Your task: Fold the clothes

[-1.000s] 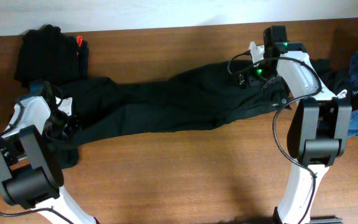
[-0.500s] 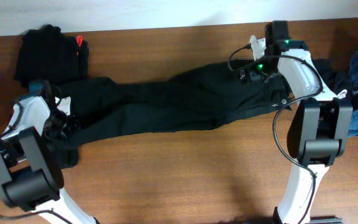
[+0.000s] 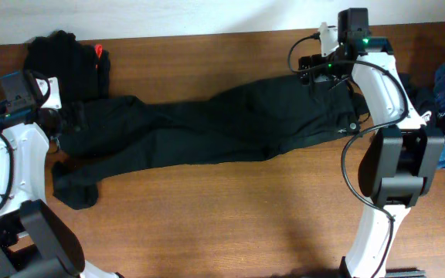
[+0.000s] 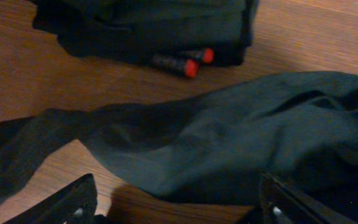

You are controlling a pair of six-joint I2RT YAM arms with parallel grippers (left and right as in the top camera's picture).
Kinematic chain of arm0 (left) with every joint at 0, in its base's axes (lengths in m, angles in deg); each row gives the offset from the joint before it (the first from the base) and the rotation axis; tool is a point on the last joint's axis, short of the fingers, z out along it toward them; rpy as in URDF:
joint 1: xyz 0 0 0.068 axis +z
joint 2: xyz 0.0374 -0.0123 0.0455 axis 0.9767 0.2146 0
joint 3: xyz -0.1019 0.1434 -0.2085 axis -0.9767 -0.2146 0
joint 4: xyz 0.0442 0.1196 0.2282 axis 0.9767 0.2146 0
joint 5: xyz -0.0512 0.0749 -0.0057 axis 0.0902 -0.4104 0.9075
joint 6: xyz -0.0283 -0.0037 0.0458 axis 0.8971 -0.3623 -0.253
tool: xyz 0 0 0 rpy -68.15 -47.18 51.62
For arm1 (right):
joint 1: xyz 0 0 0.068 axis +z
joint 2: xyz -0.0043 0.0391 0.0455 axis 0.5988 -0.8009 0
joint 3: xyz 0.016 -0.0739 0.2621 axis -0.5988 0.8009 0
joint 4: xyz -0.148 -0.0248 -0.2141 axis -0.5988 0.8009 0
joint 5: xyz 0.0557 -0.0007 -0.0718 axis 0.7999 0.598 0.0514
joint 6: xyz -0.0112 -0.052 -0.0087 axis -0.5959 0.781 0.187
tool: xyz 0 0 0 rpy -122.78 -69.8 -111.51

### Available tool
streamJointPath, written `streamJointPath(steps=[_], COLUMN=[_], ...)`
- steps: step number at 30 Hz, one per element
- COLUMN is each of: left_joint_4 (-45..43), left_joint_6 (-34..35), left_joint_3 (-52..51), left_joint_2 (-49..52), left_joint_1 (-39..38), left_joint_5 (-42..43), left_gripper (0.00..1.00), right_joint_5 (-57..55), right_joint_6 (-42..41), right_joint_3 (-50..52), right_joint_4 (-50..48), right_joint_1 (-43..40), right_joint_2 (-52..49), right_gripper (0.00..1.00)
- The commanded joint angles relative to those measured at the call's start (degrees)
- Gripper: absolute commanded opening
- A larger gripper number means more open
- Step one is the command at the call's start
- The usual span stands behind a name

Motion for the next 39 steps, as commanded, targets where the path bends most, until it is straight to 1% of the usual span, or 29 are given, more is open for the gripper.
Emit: streamJointPath(steps=[1, 2, 8, 13, 16, 18, 21, 25, 26, 27, 31, 33, 37, 39], left_joint_4=[-1.0, -1.4, -2.9, -3.9, -4.4, -4.7, -4.8, -4.3, -3.9, -3.5, -2.8, -2.6, -0.6, 1.4], left_joint_6=[0.2, 0.2, 0.1, -1.0, -5.6, -9.2, -12.8, -16.0, -17.2, -18.5, -22.3, -25.7, -31.8, -34.4], left_joint_3=[0.0, 0.0, 0.0, 0.0, 0.0, 0.2, 1.2, 3.2, 3.8, 4.5, 6.6, 6.9, 6.9, 6.8], left_joint_2=[2.7, 3.2, 4.0, 4.0, 4.0, 3.8, 3.2, 1.9, 1.3, 0.6, -2.8, -4.2, -4.9, -4.7], left_joint_1=[0.4, 0.6, 2.5, 3.1, 3.0, 2.8, 2.7, 2.7, 2.7, 2.7, 2.7, 2.7, 2.8, 2.9], left_joint_5=[-3.7, -4.2, -4.2, -4.2, -4.2, -4.2, -4.2, -4.2, -4.2, -4.2, -4.2, -4.4, -9.6, -10.2], left_gripper=[0.87, 0.93, 0.97, 0.97, 0.91, 0.89, 0.89, 0.89, 0.83, 0.82, 0.82, 0.83, 0.83, 0.83], right_joint_5=[-0.7, -0.7, -0.7, -0.7, -0.7, -0.7, -0.8, -0.8, -0.8, -0.8, -0.8, -0.8, -1.4, -1.4], right_joint_6=[-2.9, -2.9, -2.9, -2.9, -2.9, -2.9, -2.9, -2.9, -2.9, -2.9, -2.9, -2.9, -2.9, -2.9], right_joint_3=[-0.8, -0.8, -0.8, -0.8, -0.6, -0.5, -0.4, -0.4, -0.4, -0.4, -0.4, -0.4, -0.4, -0.4], right_joint_4=[0.2, 0.2, 0.1, 0.2, 0.2, 0.1, 0.2, 0.2, 0.3, 0.3, 0.4, 0.8, 1.9, 2.4], right_joint_1=[-0.9, -0.9, -0.9, -0.9, -0.9, -0.9, -0.9, -0.9, -0.9, -0.9, -0.9, -0.9, -0.9, -1.0], right_joint_2=[1.4, 1.4, 1.4, 1.4, 1.4, 1.4, 1.3, 1.2, 1.2, 1.2, 1.2, 1.2, 1.2, 1.2], right_gripper=[0.99, 0.99, 0.99, 0.99, 0.99, 0.99, 0.99, 0.99, 0.99, 0.99, 0.99, 0.99, 0.99, 0.99])
